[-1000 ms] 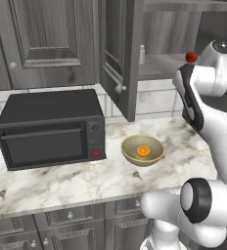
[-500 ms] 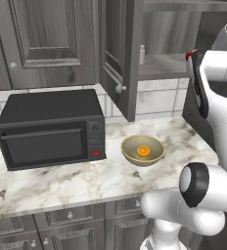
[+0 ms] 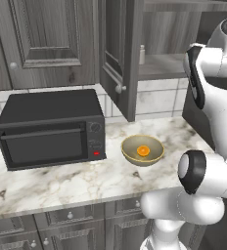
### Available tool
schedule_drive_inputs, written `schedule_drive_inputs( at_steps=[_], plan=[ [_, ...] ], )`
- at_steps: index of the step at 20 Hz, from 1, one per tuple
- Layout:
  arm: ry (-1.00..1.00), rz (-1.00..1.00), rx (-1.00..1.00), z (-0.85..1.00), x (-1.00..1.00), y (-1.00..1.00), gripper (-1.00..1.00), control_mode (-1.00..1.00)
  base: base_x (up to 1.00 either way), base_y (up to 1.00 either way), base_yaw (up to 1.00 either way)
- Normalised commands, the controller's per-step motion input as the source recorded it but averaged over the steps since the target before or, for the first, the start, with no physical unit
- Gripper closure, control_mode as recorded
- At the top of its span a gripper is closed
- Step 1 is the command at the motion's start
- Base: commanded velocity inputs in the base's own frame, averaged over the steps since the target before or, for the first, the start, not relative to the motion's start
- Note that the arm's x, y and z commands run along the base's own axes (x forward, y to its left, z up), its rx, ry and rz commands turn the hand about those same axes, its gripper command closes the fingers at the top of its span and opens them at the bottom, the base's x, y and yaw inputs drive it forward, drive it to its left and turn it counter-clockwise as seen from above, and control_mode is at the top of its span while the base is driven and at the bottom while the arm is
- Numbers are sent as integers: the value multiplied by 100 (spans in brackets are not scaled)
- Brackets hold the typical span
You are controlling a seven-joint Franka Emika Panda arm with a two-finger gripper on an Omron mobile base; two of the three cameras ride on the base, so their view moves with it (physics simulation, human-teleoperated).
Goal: Open the cabinet. Pick the orange and apple from the cabinet and place them into the bowl. Then close the cabinet.
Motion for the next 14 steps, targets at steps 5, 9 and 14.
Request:
schedule_drive_inputs(
  at_steps=[5, 9, 14],
  plan=[
    [0, 5, 0, 0, 46, 0, -100, -100, 0, 0, 0],
    [0, 4, 0, 0, 41, -9, -100, -100, 0, 0, 0],
    [0, 1, 0, 0, 45, -23, -100, -100, 0, 0, 0]
  ],
)
